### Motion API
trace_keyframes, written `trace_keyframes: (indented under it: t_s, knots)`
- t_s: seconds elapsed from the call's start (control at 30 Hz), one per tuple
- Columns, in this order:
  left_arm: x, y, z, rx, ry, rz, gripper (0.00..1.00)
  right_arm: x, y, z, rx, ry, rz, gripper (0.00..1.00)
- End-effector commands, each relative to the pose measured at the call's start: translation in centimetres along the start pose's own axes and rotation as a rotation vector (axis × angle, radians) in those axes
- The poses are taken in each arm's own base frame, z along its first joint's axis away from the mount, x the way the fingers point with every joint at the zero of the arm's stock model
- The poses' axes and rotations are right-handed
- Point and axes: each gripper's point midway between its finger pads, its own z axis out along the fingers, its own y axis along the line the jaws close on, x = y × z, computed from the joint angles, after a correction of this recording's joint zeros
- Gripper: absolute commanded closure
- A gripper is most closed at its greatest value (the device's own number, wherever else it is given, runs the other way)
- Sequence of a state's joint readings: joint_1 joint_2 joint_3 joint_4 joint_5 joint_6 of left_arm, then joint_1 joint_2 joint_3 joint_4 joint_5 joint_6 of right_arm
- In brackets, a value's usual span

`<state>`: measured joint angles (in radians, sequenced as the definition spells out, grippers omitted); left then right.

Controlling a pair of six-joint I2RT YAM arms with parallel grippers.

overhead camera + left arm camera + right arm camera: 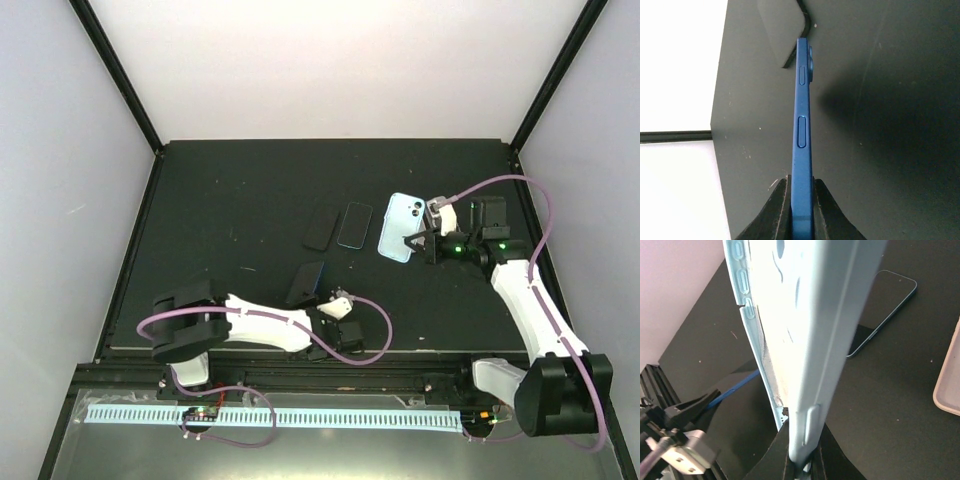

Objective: Take the phone out of the phone case

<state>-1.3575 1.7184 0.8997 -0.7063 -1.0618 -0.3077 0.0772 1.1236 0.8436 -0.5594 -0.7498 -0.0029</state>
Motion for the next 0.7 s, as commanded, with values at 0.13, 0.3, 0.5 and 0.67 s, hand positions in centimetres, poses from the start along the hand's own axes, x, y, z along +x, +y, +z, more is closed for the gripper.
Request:
trace_keyframes:
  t_s: [0.13, 0.3, 0.5, 0.67]
  knots:
    - [-0.5, -1.4, 0.8, -0.045, 0.015, 0.132, 0.95, -0.4, 0.4, -0.2, -0.168, -0.022, 0.048, 0.99]
    - [-1.2, -2.6, 1.7, -0.020, 0.002, 0.141, 0.86, -0.2, 0.0, -0.1, -0.184, -0.018, 0.064, 0.99]
    - [-1.7, -2.4, 2.5, -0.030, 0.017, 0.141, 0.64, 0.0, -0.1, -0.1, -0.184, -0.015, 0.047, 0.99]
    - [-2.2, -2.5, 1.5, 0.086, 0.006, 0.080, 0.31, 0.2, -0.6, -0.1, -0.147, 0.005, 0.010, 0.99]
